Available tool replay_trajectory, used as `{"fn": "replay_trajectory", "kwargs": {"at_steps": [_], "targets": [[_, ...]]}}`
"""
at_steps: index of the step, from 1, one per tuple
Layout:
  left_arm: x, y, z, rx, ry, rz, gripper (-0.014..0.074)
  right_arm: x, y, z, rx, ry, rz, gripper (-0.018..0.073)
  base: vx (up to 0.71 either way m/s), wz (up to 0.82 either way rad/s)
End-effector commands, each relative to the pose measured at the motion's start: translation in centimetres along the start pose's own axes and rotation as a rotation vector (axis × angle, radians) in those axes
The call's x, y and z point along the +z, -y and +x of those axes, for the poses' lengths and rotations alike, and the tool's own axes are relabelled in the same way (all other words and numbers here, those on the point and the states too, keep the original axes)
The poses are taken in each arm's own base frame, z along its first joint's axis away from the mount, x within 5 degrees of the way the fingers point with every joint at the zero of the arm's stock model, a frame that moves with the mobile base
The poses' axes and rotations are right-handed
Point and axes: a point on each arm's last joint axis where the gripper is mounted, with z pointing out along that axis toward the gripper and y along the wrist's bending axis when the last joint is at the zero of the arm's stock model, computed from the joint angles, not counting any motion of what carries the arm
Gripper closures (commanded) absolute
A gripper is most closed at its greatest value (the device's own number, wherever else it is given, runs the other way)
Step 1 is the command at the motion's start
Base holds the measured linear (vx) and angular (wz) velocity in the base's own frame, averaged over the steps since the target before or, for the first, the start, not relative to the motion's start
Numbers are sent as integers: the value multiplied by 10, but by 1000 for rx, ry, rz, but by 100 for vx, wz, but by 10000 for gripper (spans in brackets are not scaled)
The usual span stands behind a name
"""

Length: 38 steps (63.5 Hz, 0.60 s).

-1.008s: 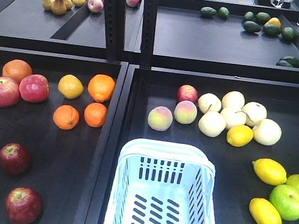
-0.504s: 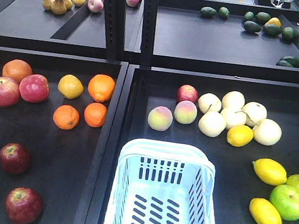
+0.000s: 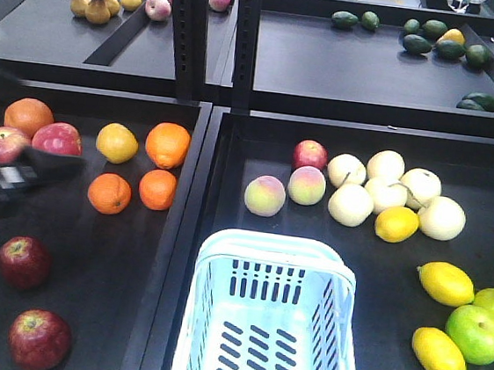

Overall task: Pick three apples into basket with both arms
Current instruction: 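Reach the left gripper over to the light-blue basket handle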

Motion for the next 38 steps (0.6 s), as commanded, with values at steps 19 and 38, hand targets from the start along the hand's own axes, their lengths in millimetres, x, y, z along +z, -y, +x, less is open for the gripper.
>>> {"fn": "replay_trajectory", "kwargs": {"at_steps": [19, 38], "targets": [[71, 52, -63, 415, -11, 162, -66, -1, 0, -3, -6, 77, 9, 568, 0, 0], [131, 103, -75, 651, -115, 264, -48, -1, 0, -3, -6, 76, 9, 568, 0, 0]]}}
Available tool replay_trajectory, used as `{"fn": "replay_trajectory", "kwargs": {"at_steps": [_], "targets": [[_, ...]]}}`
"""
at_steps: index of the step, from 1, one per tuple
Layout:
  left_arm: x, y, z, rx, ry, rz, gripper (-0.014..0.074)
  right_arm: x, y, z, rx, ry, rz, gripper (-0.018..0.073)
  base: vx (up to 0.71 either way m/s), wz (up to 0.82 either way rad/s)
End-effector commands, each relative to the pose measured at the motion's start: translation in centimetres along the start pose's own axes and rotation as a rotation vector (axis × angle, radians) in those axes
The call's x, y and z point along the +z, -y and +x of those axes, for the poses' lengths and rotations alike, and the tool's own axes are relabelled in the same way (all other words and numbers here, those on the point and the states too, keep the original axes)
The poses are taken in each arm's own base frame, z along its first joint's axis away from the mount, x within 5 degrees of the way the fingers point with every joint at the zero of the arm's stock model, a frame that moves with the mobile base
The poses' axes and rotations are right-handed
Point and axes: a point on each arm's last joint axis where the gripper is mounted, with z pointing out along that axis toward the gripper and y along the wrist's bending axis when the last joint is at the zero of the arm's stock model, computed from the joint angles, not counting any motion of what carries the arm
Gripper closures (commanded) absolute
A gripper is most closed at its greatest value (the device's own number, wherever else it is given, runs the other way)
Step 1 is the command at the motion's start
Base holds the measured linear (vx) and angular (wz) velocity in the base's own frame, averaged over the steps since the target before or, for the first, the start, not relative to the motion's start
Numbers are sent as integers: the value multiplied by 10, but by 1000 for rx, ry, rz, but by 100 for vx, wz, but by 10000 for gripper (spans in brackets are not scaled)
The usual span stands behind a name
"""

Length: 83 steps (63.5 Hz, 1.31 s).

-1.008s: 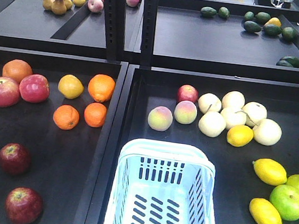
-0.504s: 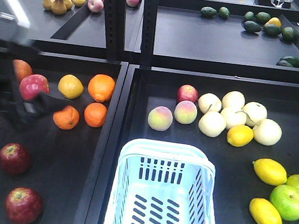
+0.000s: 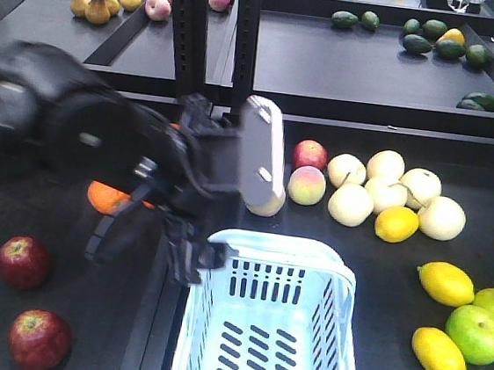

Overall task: Pick three apples into basket with both arms
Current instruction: 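Reach the left gripper over to the light-blue basket handle, then close the left gripper on the basket handle and lift the basket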

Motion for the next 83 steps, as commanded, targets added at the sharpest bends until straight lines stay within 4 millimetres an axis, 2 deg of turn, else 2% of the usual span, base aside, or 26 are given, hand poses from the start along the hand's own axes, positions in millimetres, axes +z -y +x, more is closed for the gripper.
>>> {"fn": "replay_trajectory", "kwargs": {"at_steps": [1, 18, 29, 42, 50, 55, 58, 66, 83], "targets": [[-1, -3, -20, 56, 34, -38, -47, -1, 0, -3, -6, 76, 9, 568, 0, 0], [44, 7, -45, 143, -7, 22, -29, -1, 0, -3, -6, 76, 9, 568, 0, 0], [66, 4, -44, 183, -65, 28, -10, -1, 0, -3, -6, 76, 9, 568, 0, 0], [76, 4, -42, 200, -90, 34, 52, -1, 0, -3, -6, 76, 9, 568, 0, 0], [77, 3, -40, 233, -115, 17, 158, -1, 0, -3, -6, 76, 9, 568, 0, 0], [77, 2, -40, 236, -119, 15, 266, -1, 0, -3, -6, 76, 9, 568, 0, 0], [77, 3, -40, 236, -121, 18, 340, -1, 0, -3, -6, 76, 9, 568, 0, 0], [77, 3, -40, 235, -121, 19, 604, -1, 0, -3, -6, 77, 9, 568, 0, 0], [69, 0, -41, 241, -118, 3, 604, -1, 0, -3, -6, 77, 9, 568, 0, 0]]}}
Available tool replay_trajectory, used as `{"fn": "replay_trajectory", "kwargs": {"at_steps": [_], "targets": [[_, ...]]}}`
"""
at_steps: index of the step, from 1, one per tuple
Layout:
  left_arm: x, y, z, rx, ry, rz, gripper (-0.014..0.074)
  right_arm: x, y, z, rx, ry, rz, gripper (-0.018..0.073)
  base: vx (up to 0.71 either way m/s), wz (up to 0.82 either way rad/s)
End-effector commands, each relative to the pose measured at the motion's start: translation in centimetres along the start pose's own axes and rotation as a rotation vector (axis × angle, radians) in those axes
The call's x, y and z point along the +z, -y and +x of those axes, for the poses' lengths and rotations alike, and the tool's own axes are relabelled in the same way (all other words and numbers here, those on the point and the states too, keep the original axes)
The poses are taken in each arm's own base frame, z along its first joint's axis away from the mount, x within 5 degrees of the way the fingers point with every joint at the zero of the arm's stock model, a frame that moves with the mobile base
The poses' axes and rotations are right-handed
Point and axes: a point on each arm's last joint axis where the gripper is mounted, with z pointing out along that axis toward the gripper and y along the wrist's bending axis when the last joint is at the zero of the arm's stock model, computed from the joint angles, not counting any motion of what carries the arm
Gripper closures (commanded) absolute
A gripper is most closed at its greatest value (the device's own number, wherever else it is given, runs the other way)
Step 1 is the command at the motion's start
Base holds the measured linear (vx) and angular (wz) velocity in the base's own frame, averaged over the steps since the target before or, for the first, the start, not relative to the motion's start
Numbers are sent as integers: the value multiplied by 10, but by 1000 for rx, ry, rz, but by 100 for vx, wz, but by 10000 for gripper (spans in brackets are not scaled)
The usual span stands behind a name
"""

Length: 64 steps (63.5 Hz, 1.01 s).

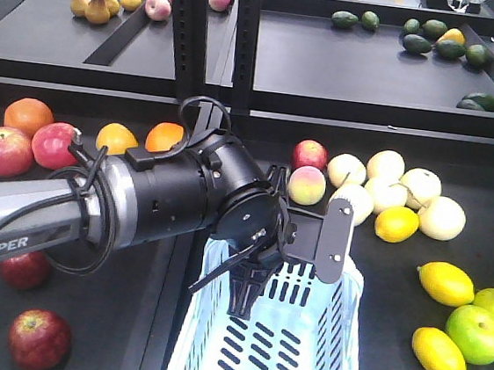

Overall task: Pick three apples into basket with both arms
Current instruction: 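Close the left gripper on the basket handle and lift the basket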

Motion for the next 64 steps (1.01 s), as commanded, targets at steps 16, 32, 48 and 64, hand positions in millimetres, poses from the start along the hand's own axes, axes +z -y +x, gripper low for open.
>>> {"fn": "replay_trajectory", "kwargs": {"at_steps": [16, 32, 48, 64], "targets": [[-93, -22, 8, 45, 44, -221, 604, -1, 0, -3, -6, 77, 9, 568, 0, 0], [-180, -21, 30, -51, 95, -399, 604, -1, 0, -3, -6, 77, 9, 568, 0, 0], [-257, -1, 63, -90, 89, -506, 604, -1, 0, -3, -6, 77, 9, 568, 0, 0], [-319, 26, 95, -162, 132, -613, 604, -1, 0, -3, -6, 76, 9, 568, 0, 0]]}}
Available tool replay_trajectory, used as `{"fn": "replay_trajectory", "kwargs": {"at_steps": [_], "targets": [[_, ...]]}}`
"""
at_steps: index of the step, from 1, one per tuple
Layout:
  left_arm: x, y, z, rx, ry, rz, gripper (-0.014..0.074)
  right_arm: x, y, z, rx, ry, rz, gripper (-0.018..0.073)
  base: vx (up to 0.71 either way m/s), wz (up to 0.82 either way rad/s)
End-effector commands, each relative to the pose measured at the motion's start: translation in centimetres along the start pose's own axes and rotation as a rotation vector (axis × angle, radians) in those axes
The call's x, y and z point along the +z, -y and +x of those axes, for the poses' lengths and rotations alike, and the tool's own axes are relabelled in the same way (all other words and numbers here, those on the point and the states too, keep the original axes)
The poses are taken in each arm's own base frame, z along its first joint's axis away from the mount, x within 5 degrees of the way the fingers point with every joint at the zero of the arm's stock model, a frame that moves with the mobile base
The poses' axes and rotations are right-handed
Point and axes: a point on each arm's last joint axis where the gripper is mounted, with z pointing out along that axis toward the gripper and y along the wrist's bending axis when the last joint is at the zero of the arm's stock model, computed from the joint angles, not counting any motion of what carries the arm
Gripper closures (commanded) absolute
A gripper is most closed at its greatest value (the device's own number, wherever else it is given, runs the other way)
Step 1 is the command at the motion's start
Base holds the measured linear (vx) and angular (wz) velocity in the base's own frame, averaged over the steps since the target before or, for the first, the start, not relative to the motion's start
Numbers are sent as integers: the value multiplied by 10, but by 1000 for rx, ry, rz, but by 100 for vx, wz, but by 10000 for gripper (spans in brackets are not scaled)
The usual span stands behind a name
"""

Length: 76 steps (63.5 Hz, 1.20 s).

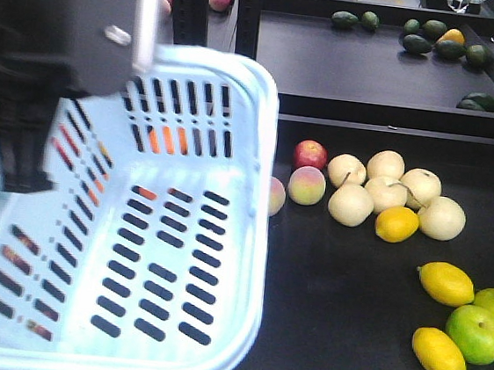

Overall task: Pick three apples into basket with both arms
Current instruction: 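Close the left gripper on the basket handle and lift the basket, then turn the base toward the apple table, holding the basket in the left gripper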

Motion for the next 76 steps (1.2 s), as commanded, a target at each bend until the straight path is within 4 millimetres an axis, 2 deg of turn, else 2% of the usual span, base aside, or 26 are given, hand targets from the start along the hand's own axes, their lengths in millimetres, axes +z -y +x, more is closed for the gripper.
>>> {"fn": "replay_trajectory", "kwargs": {"at_steps": [1, 13, 22, 76], "targets": [[-42, -14, 12, -63, 70, -139, 604, -1, 0, -3, -6, 76, 9, 568, 0, 0], [-75, -13, 29, -108, 87, -175, 604, -1, 0, -3, -6, 76, 9, 568, 0, 0], [-88, -11, 37, -121, 94, -189, 604, -1, 0, -3, -6, 76, 9, 568, 0, 0], [-86, -10, 36, -124, 88, -172, 604, -1, 0, -3, -6, 77, 9, 568, 0, 0]]}}
